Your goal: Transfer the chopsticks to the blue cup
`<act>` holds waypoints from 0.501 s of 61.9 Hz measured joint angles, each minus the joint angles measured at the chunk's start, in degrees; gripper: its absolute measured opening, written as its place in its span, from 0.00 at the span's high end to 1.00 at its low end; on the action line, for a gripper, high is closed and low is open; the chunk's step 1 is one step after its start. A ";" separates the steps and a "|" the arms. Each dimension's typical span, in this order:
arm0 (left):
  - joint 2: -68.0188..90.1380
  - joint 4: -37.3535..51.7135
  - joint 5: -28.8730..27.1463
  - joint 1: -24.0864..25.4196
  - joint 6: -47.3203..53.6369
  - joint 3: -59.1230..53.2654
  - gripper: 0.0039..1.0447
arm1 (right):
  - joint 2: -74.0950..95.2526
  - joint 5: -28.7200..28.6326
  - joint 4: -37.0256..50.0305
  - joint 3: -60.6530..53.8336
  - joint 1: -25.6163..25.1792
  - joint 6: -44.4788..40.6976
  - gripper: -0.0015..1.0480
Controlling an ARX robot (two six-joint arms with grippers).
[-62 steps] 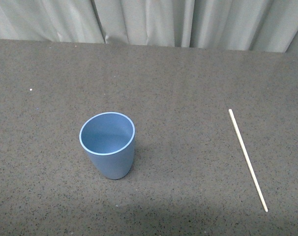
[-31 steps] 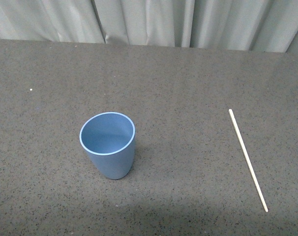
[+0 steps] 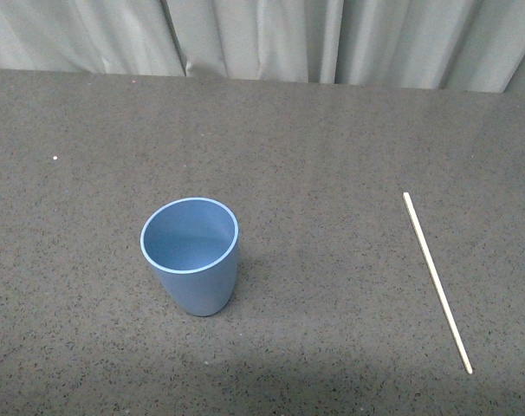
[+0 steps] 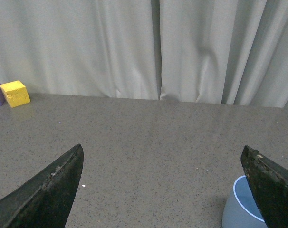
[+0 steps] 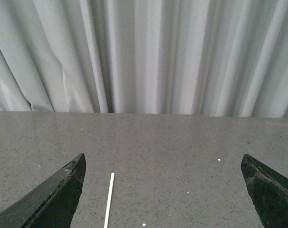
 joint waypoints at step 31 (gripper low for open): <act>0.00 0.00 -0.02 0.00 0.00 0.00 0.06 | 70.66 8.79 23.91 17.55 8.72 -0.85 0.09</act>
